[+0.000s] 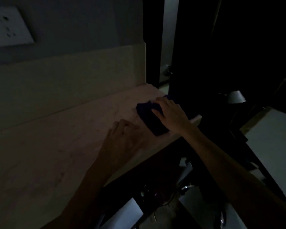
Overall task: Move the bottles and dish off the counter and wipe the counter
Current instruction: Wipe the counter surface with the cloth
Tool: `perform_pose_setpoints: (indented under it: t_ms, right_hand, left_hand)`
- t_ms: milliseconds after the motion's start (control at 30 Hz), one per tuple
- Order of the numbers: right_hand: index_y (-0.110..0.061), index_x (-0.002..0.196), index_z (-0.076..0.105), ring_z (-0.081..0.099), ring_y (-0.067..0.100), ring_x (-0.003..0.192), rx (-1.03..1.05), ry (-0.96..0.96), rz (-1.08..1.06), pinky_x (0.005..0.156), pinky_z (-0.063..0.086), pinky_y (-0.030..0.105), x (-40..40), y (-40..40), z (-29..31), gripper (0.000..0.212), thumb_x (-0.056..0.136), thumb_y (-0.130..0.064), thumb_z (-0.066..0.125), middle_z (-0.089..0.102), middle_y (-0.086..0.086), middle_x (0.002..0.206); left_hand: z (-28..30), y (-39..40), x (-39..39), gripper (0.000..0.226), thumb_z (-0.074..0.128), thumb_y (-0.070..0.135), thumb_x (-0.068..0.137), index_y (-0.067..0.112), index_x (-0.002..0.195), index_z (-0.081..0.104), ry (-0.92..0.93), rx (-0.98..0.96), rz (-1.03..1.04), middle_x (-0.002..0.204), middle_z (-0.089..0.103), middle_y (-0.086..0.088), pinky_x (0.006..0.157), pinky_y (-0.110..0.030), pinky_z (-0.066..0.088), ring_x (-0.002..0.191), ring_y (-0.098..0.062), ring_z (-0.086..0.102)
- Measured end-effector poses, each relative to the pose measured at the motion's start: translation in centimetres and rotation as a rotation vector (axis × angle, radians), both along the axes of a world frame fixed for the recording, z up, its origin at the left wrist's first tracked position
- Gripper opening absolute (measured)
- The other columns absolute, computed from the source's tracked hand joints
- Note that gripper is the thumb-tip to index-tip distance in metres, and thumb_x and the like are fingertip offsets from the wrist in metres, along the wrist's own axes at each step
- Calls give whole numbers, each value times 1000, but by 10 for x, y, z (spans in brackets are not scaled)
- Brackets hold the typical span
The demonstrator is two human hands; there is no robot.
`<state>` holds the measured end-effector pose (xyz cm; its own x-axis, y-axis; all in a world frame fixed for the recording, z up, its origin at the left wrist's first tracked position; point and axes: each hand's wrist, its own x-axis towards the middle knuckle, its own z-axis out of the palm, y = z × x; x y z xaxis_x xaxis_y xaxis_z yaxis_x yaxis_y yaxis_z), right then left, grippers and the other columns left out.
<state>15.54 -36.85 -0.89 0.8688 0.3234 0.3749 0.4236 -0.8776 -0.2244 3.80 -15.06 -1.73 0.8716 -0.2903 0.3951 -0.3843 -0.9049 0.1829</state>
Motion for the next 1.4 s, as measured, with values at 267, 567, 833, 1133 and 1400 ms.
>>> perform_pose_setpoints:
  t_ms: [267, 567, 833, 1133, 1400]
  right_hand:
    - [-31, 153, 18, 6, 15, 151, -179, 186, 155, 122, 5, 43, 37, -22, -29, 66, 95, -64, 15, 13, -7, 163]
    - [-34, 154, 5, -5, 14, 151, -245, 205, 442, 123, 1, 46, 23, -42, -22, 76, 89, -72, 5, -3, -8, 164]
    - [-35, 155, 6, -3, 14, 151, -293, 306, 489, 122, -2, 43, 101, 30, -12, 69, 94, -68, 11, -2, -7, 164]
    - [-33, 155, 6, 3, 19, 151, -277, 295, 422, 122, 1, 44, 168, 113, -18, 74, 92, -70, 7, 1, -4, 165]
    - [-36, 154, 5, 1, 15, 151, -285, 284, 425, 122, 1, 44, 74, 30, -16, 74, 90, -73, 6, -1, -8, 164]
  left_hand:
    - [-14, -22, -2, 63, 46, 70, 84, 21, 117, 65, -52, 142, 123, 120, 60, -4, 86, -37, 37, 106, -24, 55]
    - [-15, -28, -21, 87, 40, 82, 78, 10, 122, 57, 47, 222, 446, 124, 54, -4, 89, -38, 40, 109, -26, 53]
    - [-13, -33, -19, 92, 49, 87, 68, 12, 120, 59, 54, 220, 531, 123, 53, -1, 88, -33, 36, 106, -22, 53]
    - [-7, -31, -16, 94, 38, 93, 67, 17, 118, 57, 80, 266, 535, 121, 52, 2, 87, -35, 36, 105, -21, 51]
    - [-7, -31, -25, 81, 40, 82, 78, 14, 118, 58, 11, 268, 461, 121, 54, -1, 84, -34, 37, 103, -23, 54]
